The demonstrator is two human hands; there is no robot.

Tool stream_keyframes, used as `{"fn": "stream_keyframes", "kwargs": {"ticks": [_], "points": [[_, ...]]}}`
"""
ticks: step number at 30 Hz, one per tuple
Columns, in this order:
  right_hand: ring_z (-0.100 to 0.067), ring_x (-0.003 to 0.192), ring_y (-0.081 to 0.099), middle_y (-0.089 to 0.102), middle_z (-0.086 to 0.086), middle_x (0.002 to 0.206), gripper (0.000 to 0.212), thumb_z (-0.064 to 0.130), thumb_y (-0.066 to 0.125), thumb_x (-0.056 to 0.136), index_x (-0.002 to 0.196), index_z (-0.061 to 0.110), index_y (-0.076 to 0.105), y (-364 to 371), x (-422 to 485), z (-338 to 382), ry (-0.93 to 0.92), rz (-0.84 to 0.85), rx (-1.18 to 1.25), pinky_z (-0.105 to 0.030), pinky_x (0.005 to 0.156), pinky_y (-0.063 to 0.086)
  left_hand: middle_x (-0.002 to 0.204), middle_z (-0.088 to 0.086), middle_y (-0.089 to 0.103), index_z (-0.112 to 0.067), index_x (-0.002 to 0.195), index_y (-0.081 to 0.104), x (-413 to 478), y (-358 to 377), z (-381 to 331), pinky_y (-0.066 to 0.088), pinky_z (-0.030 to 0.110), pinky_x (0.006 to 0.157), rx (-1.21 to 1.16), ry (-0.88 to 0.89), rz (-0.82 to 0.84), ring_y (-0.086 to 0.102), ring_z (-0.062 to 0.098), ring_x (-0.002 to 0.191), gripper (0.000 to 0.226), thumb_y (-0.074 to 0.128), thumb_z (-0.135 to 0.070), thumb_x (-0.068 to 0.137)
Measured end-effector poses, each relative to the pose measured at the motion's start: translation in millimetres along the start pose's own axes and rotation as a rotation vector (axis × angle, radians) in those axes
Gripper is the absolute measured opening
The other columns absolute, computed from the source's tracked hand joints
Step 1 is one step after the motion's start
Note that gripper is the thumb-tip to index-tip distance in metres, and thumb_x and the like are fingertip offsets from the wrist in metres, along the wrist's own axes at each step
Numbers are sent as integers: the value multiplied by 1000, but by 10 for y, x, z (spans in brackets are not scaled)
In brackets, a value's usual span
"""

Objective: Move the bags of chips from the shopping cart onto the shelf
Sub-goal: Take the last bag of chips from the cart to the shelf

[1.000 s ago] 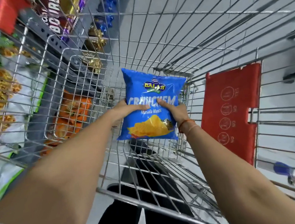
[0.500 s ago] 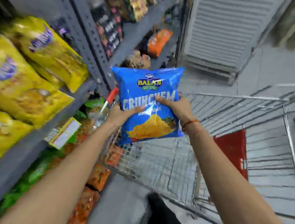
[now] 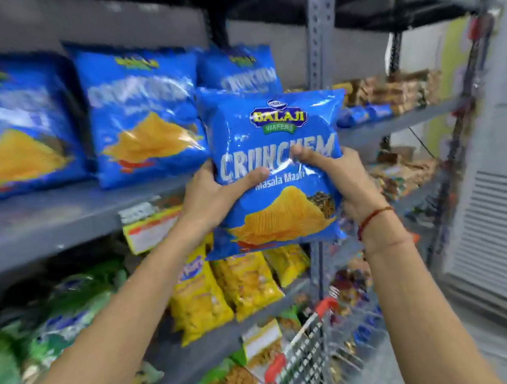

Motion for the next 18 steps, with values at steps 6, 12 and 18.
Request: {"fn": "stream_keyframes", "kwargs": {"ticks": [6,12,18], "points": [[-18,78,75,79,-1,83,30,17,84,63,91,13,73,1178,196,576,-125,188,76,-28,65,59,102,-12,72,-27,99,66,11,-1205,-473,56,29,82,-36,81,-160,68,3,88,54,82,-52,54],[-20,83,76,79,-3,89,34,23,86,63,92,13,72,2371,263,749,-164,379,92,-32,70,59,98,-11,74,-25,100,67,-155,-2381,-583,55,36,87,3,80,-352,70,7,89,64,84,-55,46],[-18,80,76,78,-5,91,44,34,90,59,93,12,72,3398,263,644,-153,496,54,-34,73,61,109,2,72,-17,110,64,-307,-3279,-358,55,39,87,-21,29,-485,70,16,93,68,86,-45,53]]}}
Point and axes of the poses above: each hand's wrist, its own x-axis towards the middle knuckle, its own y-axis out of the palm, z = x × y, the point moved 10 cm from there along x, towards the middle knuckle
